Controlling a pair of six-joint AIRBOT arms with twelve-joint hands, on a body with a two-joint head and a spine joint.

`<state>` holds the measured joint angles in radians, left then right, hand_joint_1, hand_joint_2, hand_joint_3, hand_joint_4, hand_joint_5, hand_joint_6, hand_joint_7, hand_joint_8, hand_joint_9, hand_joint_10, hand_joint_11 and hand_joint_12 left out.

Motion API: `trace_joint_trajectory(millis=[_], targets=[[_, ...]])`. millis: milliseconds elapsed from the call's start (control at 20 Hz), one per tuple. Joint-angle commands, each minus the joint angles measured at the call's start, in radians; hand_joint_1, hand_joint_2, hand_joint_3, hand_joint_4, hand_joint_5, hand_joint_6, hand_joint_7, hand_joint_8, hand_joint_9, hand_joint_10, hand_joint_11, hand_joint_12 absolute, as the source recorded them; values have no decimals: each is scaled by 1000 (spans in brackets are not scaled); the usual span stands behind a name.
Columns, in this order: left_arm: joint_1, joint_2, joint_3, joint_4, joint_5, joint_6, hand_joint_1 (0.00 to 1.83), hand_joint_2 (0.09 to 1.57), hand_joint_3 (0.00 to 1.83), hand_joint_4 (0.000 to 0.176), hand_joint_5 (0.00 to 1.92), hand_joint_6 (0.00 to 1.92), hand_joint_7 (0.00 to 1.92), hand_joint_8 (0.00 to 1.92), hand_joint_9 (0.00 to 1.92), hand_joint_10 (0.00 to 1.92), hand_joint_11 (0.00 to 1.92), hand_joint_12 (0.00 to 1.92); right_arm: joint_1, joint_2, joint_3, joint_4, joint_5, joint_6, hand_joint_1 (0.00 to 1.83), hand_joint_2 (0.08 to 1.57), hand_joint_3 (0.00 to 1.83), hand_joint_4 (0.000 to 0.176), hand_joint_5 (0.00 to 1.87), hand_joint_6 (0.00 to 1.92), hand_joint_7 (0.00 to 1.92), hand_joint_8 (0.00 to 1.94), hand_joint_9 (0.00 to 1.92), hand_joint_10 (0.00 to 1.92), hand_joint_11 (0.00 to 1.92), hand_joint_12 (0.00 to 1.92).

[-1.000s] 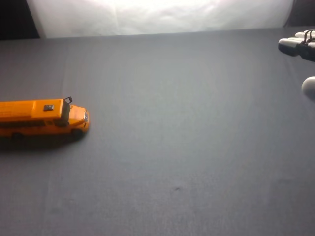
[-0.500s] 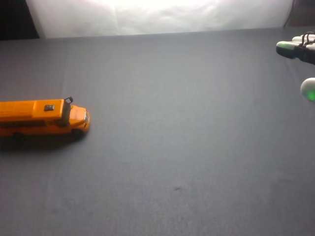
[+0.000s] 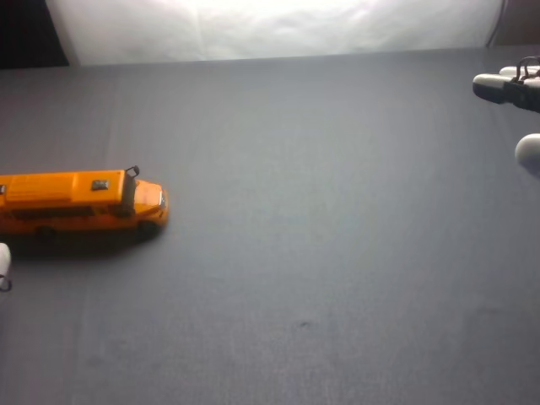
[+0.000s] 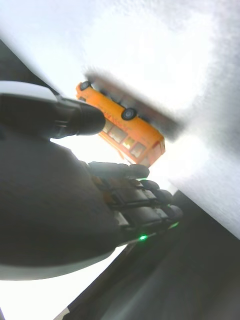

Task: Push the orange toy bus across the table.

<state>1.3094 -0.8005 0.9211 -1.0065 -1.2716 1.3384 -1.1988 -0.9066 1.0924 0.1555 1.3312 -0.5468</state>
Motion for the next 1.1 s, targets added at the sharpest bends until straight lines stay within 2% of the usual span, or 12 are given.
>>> trace_joint_trajectory(millis=[0, 350, 550, 700, 850, 950, 1000, 1050], targets=[[-14, -6, -1, 46, -102, 2, 44, 1527, 4, 0, 198, 4, 164, 14, 140, 6, 84, 22, 13, -2, 4, 14, 126, 8, 0, 1466, 0, 0, 435, 6, 476, 9, 412, 14, 298, 222], [-90, -33, -3, 179, -72, 3, 5, 1512, 0, 0, 211, 1, 195, 0, 128, 0, 62, 15, 13, -2, 4, 15, 126, 8, 0, 1469, 0, 0, 429, 2, 469, 2, 403, 4, 293, 202], [-92, -18, -37, 200, -142, 3, 0, 1516, 3, 0, 160, 0, 158, 0, 98, 0, 36, 4, 8, -2, 2, 18, 127, 10, 0, 1483, 4, 0, 437, 4, 476, 4, 417, 7, 323, 203], [-93, 2, -67, 249, -200, -2, 10, 1510, 0, 0, 176, 5, 173, 4, 140, 8, 87, 26, 5, -2, 2, 22, 128, 11, 0, 1500, 4, 0, 440, 1, 481, 1, 439, 1, 369, 172], [-93, 3, -74, 320, -268, -100, 115, 1508, 0, 0, 190, 3, 188, 2, 147, 2, 80, 24, 5, -2, 2, 24, 136, 11, 0, 1514, 0, 0, 441, 1, 475, 3, 425, 3, 374, 118], [-92, 2, -72, 374, -315, -184, 20, 1455, 0, 0, 210, 4, 210, 4, 159, 4, 99, 36, 2, -2, 1, 33, 153, 11, 0, 1520, 0, 0, 448, 3, 482, 6, 427, 4, 382, 105], [-91, 2, -72, 406, -338, -222, 21, 1414, 0, 8, 226, 7, 209, 3, 145, 1, 81, 31, -3, -2, 0, 42, 167, 11, 0, 1483, 0, 0, 453, 4, 469, 0, 404, 0, 354, 89], [-91, 1, -70, 432, -355, -253, 21, 1414, 0, 8, 226, 7, 209, 3, 145, 1, 81, 31, -6, -2, -2, 48, 178, 11, 0, 1483, 0, 0, 453, 4, 469, 0, 404, 0, 354, 89]])
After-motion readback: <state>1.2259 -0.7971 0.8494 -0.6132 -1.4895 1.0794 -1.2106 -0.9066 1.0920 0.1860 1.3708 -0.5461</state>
